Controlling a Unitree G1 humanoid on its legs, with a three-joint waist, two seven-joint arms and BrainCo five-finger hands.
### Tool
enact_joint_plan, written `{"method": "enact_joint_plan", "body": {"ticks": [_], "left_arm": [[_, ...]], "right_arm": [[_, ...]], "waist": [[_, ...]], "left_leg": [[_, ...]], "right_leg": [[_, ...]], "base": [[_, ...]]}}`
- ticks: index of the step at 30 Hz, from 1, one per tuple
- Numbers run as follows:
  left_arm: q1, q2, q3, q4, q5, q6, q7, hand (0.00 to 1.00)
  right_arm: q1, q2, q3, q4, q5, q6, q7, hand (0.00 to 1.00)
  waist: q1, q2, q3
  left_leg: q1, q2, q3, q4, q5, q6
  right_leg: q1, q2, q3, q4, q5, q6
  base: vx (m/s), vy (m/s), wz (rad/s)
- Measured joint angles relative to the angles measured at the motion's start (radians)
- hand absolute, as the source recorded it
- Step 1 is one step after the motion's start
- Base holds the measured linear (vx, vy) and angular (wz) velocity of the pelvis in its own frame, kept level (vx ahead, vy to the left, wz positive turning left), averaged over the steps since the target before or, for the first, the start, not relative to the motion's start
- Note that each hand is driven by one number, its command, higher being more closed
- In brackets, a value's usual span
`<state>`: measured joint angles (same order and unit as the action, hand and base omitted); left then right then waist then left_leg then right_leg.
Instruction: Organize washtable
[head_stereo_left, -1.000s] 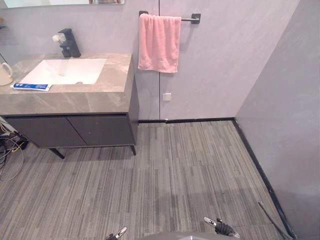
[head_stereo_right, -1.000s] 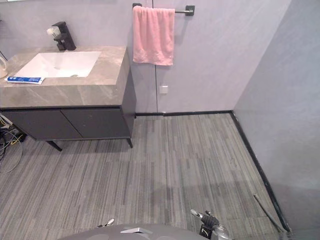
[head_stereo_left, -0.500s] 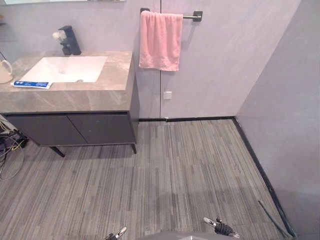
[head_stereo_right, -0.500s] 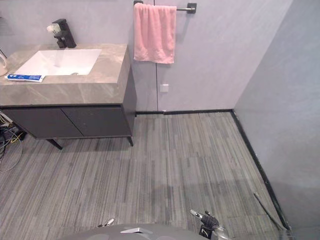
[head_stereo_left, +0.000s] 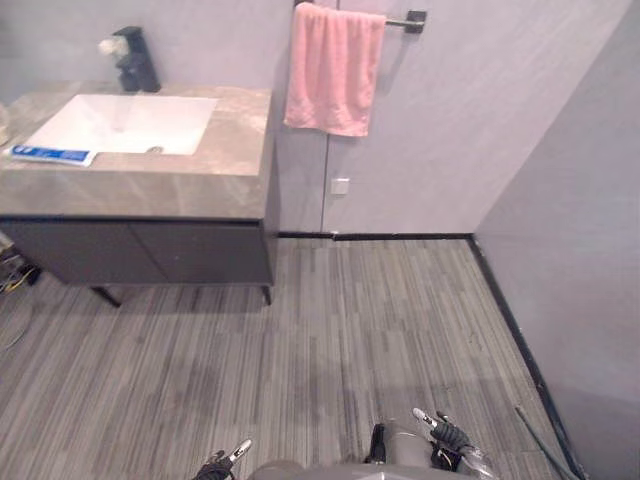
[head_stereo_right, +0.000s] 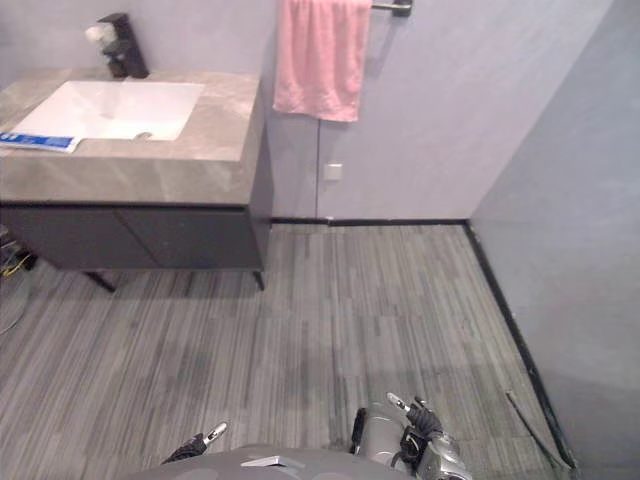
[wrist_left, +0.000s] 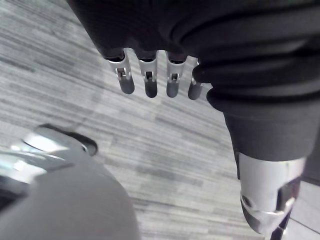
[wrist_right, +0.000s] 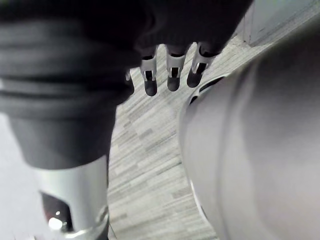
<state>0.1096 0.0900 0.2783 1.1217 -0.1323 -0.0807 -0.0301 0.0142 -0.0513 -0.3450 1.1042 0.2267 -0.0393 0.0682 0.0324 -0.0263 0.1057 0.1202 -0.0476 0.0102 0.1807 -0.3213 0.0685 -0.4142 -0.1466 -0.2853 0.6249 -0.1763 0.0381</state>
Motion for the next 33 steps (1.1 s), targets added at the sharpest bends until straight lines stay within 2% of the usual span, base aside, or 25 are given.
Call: {"method": "enact_joint_plan", "body": {"ticks": [1, 3, 4, 6, 7, 8, 9, 10, 11, 12, 15, 16, 17, 18, 19, 20, 21, 22, 23, 24, 25, 27, 29, 31, 33], "left_arm": [[-0.005, -0.001, 0.0, -0.005, 0.0, 0.0, -0.001, 0.0], [-0.045, 0.001, -0.005, -0.006, 0.0, -0.001, -0.002, 0.0], [-0.056, -0.001, -0.006, -0.004, 0.001, 0.0, -0.002, 0.0], [-0.063, -0.002, -0.004, -0.005, 0.002, -0.001, -0.008, 0.0], [-0.066, 0.005, 0.0, -0.014, 0.002, -0.002, -0.011, 0.0], [-0.067, 0.005, 0.008, -0.017, 0.001, -0.002, -0.013, 0.0], [-0.057, -0.01, 0.035, -0.023, 0.001, -0.001, -0.02, 0.0], [-0.048, -0.021, 0.04, -0.024, 0.0, 0.0, -0.023, 0.0], [-0.044, -0.024, 0.039, -0.026, 0.0, 0.003, -0.025, 0.0], [-0.036, -0.023, 0.04, -0.039, -0.013, 0.004, -0.026, 0.0], [-0.035, -0.016, 0.038, -0.078, -0.018, -0.002, -0.024, 0.0], [-0.03, -0.018, 0.035, -0.1, -0.019, -0.012, -0.021, 0.0], [-0.025, -0.017, 0.035, -0.106, -0.02, -0.012, -0.02, 0.0], [-0.021, -0.021, 0.038, -0.106, -0.022, -0.013, -0.016, 0.0], [-0.011, -0.042, 0.051, -0.103, -0.022, -0.012, -0.007, 0.0], [-0.004, -0.057, 0.063, -0.1, -0.022, -0.01, -0.002, 0.0], [0.025, -0.07, 0.071, -0.1, -0.022, -0.011, 0.0, 0.0], [0.045, -0.07, 0.072, -0.101, -0.023, -0.011, 0.001, 0.0], [0.067, -0.067, 0.094, -0.097, -0.024, -0.012, 0.002, 0.0], [0.074, -0.055, 0.12, -0.074, -0.028, -0.01, 0.006, 0.0], [0.075, -0.052, 0.12, -0.068, -0.035, -0.01, 0.007, 0.0], [0.066, -0.041, 0.111, -0.063, -0.039, -0.008, 0.013, 0.0], [0.029, -0.046, 0.106, -0.067, -0.041, -0.01, 0.015, 0.0], [0.0, -0.055, 0.105, -0.078, -0.046, -0.011, 0.014, 0.0], [-0.017, -0.07, 0.105, -0.096, -0.046, -0.012, 0.014, 0.0]], "right_arm": [[-0.001, 0.003, -0.018, 0.005, 0.0, 0.001, -0.001, 0.0], [-0.009, 0.008, -0.08, 0.041, 0.025, 0.008, -0.003, 0.0], [-0.01, 0.009, -0.097, 0.043, 0.028, 0.009, -0.003, 0.0], [0.003, 0.02, -0.135, 0.043, 0.027, 0.015, -0.003, 0.0], [0.016, 0.03, -0.152, 0.044, 0.026, 0.02, -0.003, 0.0], [0.012, 0.031, -0.169, 0.045, 0.026, 0.021, -0.002, 0.0], [0.001, 0.034, -0.181, 0.039, 0.026, 0.02, 0.0, 0.0], [-0.009, 0.037, -0.167, 0.025, 0.027, 0.017, 0.001, 0.0], [-0.016, 0.032, -0.154, 0.016, 0.027, 0.016, 0.0, 0.0], [-0.037, 0.029, -0.11, 0.016, 0.027, 0.017, -0.003, 0.0], [-0.077, 0.038, -0.025, 0.014, 0.027, 0.016, -0.007, 0.0], [-0.109, 0.03, 0.003, 0.024, 0.026, 0.016, -0.009, 0.0], [-0.124, 0.03, 0.012, 0.033, 0.027, 0.015, -0.01, 0.0], [-0.158, 0.03, 0.029, 0.032, 0.027, 0.014, -0.011, 0.0], [-0.187, 0.027, 0.057, 0.012, 0.027, 0.009, -0.017, 0.0], [-0.186, 0.021, 0.07, -0.009, 0.027, 0.006, -0.02, 0.0], [-0.182, 0.016, 0.082, -0.021, 0.027, 0.002, -0.023, 0.0], [-0.176, 0.023, 0.09, -0.024, 0.026, 0.004, -0.024, 0.0], [-0.174, 0.041, 0.119, -0.025, 0.023, 0.005, -0.024, 0.0], [-0.177, 0.058, 0.142, -0.035, 0.017, 0.005, -0.024, 0.0], [-0.177, 0.063, 0.147, -0.042, 0.017, 0.004, -0.024, 0.0], [-0.166, 0.08, 0.151, -0.05, 0.017, 0.003, -0.021, 0.0], [-0.141, 0.08, 0.151, -0.052, 0.012, 0.002, -0.02, 0.0], [-0.112, 0.087, 0.155, -0.052, -0.017, 0.003, -0.017, 0.0], [-0.091, 0.1, 0.154, -0.045, -0.022, 0.006, -0.015, 0.0]], "waist": [[-0.001, -0.001, 0.001], [-0.026, -0.018, 0.011], [-0.037, -0.018, 0.017], [-0.058, -0.017, 0.013], [-0.052, -0.027, 0.004], [-0.048, -0.014, 0.006], [-0.04, 0.005, -0.003], [-0.033, 0.028, 0.005], [-0.024, 0.036, 0.01], [-0.004, 0.037, 0.014], [0.022, 0.018, 0.042], [0.042, 0.013, 0.043], [0.048, 0.008, 0.042], [0.064, 0.002, 0.047], [0.073, 0.029, 0.045], [0.075, 0.049, 0.042], [0.082, 0.063, 0.034], [0.092, 0.052, 0.025], [0.091, 0.021, 0.004], [0.095, -0.012, 0.0], [0.097, -0.017, -0.002], [0.085, -0.025, -0.003], [0.083, -0.019, -0.004], [0.081, -0.006, -0.006], [0.061, -0.005, -0.007]], "left_leg": [[0.012, 0.006, 0.0, -0.019, 0.001, -0.007], [0.061, 0.015, -0.035, -0.076, 0.002, -0.024], [0.075, 0.025, -0.047, -0.081, -0.005, -0.036], [0.116, 0.081, -0.089, -0.046, -0.036, -0.092], [0.097, 0.105, -0.122, 0.056, -0.062, -0.136], [0.08, 0.131, -0.131, 0.129, -0.066, -0.143], [0.0, 0.174, -0.127, 0.334, -0.031, -0.187], [-0.106, 0.193, -0.143, 0.599, 0.089, -0.188], [-0.158, 0.197, -0.152, 0.73, 0.141, -0.201], [-0.259, 0.199, -0.144, 0.947, 0.14, -0.198], [-0.378, 0.187, -0.102, 1.034, 0.084, -0.155], [-0.469, 0.172, -0.067, 0.945, 0.047, -0.152], [-0.498, 0.165, -0.047, 0.872, 0.04, -0.149], [-0.534, 0.161, -0.007, 0.66, 0.041, -0.148], [-0.557, 0.16, 0.0, 0.445, 0.064, -0.143], [-0.563, 0.157, -0.006, 0.339, 0.096, -0.144], [-0.555, 0.135, -0.046, 0.204, 0.198, -0.137], [-0.544, 0.111, -0.057, 0.212, 0.239, -0.124], [-0.528, 0.049, -0.081, 0.229, 0.276, -0.093], [-0.499, 0.033, -0.052, 0.227, 0.265, -0.062], [-0.481, 0.032, -0.037, 0.222, 0.262, -0.059], [-0.376, 0.008, -0.016, 0.19, 0.226, -0.013], [-0.292, -0.007, -0.016, 0.163, 0.214, 0.006], [-0.222, -0.006, -0.02, 0.124, 0.211, 0.01], [-0.139, 0.002, -0.03, 0.056, 0.202, 0.018]], "right_leg": [[-0.002, 0.013, -0.021, -0.09, 0.018, 0.01], [-0.004, 0.052, -0.025, -0.432, 0.145, 0.042], [-0.005, 0.056, -0.016, -0.462, 0.165, 0.039], [0.009, 0.095, 0.009, -0.475, 0.201, 0.008], [0.027, 0.116, 0.01, -0.453, 0.307, -0.072], [0.039, 0.142, 0.002, -0.434, 0.296, -0.094], [0.069, 0.192, -0.013, -0.422, 0.249, -0.116], [0.117, 0.234, -0.014, -0.425, 0.203, -0.14], [0.145, 0.253, -0.003, -0.426, 0.181, -0.152], [0.216, 0.285, 0.031, -0.43, 0.15, -0.174], [0.372, 0.278, 0.077, -0.459, 0.132, -0.2], [0.456, 0.254, 0.098, -0.496, 0.116, -0.193], [0.48, 0.24, 0.111, -0.507, 0.1, -0.178], [0.525, 0.216, 0.124, -0.535, 0.061, -0.114], [0.566, 0.21, 0.125, -0.565, 0.023, -0.076], [0.585, 0.211, 0.128, -0.575, 0.006, -0.064], [0.614, 0.202, 0.137, -0.571, -0.036, -0.049], [0.624, 0.184, 0.144, -0.556, -0.065, -0.039], [0.63, 0.138, 0.173, -0.5, -0.119, -0.023], [0.591, 0.1, 0.202, -0.378, -0.138, -0.025], [0.554, 0.088, 0.218, -0.29, -0.132, -0.017], [0.409, 0.048, 0.255, 0.095, -0.014, 0.016], [0.335, 0.017, 0.251, 0.292, -0.003, 0.018], [0.275, -0.015, 0.217, 0.334, -0.005, 0.015], [0.253, -0.038, 0.176, 0.229, -0.009, 0.019]], "base": [[0.29, -0.102, -0.19], [0.23, -0.103, 0.23], [0.32, -0.225, 0.64], [0.56, -0.41, 0.77], [0.58, -0.497, 0.58], [0.57, -0.52, 0.29], [0.47, -0.41, -0.08], [0.41, -0.328, -0.23], [0.32, -0.28, -0.55], [0.28, -0.226, -0.55], [0.4, -0.234, -0.27], [0.16, -0.084, -0.17], [-0.16, 0.038, -0.43], [-0.19, 0.078, -0.54], [-0.03, 0.086, -0.52], [0.31, 0.11, -0.42], [0.43, 0.115, -0.39], [0.59, 0.157, -0.46], [0.62, 0.119, -0.45], [0.59, 0.13, -0.37], [0.49, 0.136, -0.42], [0.37, 0.194, -0.15], [0.17, 0.194, 0.18], [0.01, 0.193, 0.15], [-0.11, 0.182, 0.16]]}}
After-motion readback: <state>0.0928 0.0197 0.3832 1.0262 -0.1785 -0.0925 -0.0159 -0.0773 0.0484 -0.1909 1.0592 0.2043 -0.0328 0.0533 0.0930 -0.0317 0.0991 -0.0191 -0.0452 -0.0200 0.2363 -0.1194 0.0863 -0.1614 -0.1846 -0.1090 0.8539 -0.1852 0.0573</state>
